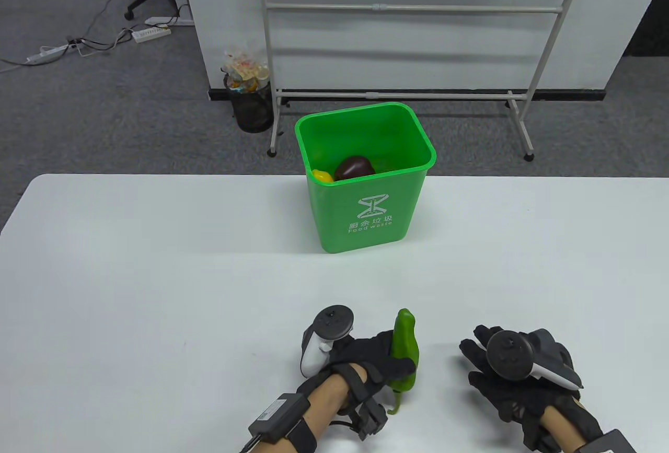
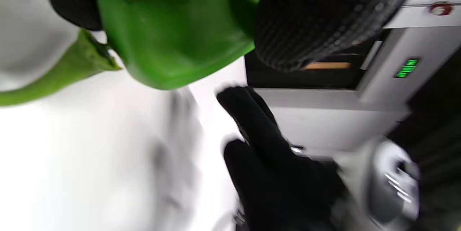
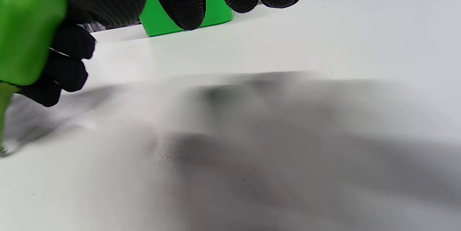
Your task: Toss fruit and vegetables into food waste bin
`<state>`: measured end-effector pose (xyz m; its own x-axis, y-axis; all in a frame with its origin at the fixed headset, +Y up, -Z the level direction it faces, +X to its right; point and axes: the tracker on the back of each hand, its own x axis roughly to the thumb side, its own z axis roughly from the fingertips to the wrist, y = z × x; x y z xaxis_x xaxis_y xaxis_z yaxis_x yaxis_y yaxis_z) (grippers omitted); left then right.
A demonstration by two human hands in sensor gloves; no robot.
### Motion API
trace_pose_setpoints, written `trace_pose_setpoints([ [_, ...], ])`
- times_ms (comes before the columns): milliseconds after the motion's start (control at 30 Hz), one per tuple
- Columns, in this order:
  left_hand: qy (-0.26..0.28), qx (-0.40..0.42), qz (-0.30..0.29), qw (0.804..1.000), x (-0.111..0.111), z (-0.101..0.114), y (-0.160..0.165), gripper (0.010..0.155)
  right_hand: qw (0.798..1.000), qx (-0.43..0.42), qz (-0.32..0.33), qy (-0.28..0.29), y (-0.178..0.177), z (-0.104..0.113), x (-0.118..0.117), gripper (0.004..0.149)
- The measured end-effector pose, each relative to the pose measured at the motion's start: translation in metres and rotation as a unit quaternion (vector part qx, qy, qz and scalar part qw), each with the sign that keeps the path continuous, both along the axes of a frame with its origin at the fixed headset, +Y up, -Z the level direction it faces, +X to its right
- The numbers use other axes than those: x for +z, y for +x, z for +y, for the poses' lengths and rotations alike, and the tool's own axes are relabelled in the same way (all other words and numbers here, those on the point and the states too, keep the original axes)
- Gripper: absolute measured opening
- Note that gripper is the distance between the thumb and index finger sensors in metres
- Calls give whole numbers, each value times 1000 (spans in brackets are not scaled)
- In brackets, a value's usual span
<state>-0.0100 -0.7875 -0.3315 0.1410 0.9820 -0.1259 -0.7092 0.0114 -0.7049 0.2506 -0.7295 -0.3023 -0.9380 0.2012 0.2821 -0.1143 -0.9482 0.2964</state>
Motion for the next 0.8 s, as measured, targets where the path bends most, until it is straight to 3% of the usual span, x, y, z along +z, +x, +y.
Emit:
trace_pose_setpoints([
  [100,15,47,-56,997,13,13,14,79,1000,0,2,-2,-2,-1,0,70],
  [167,20,122,-69,990,10,46,24,79,1000,-2,4,-2,-2,0,1,70],
  [233,59,188,-48,979,-12,100,30,79,1000,-5,5,-1,-3,1,1,70],
  [267,95,221,-19,970,-33,141,31,79,1000,-6,6,0,-4,1,0,70],
  [333,140,277,57,949,-71,200,26,79,1000,-3,7,-4,-6,-1,0,70],
  [367,123,288,123,942,-93,226,20,83,1000,0,8,-7,-6,-3,0,70],
  [400,103,283,152,941,-106,236,18,95,1000,0,6,-9,-7,-3,0,70],
  [467,49,224,190,955,-124,237,9,107,1000,2,5,-14,-8,-4,0,70],
  [533,30,217,233,947,-125,220,1,106,1000,-2,7,-11,-9,-2,0,70],
  [600,38,240,233,942,-125,202,-2,104,1000,-8,7,-7,-9,0,0,70],
  [700,-7,260,231,938,-121,170,-14,103,1000,-6,7,-7,-8,0,2,70],
  [800,-7,278,235,931,-114,163,-25,101,1000,-4,6,-9,-8,0,2,70],
])
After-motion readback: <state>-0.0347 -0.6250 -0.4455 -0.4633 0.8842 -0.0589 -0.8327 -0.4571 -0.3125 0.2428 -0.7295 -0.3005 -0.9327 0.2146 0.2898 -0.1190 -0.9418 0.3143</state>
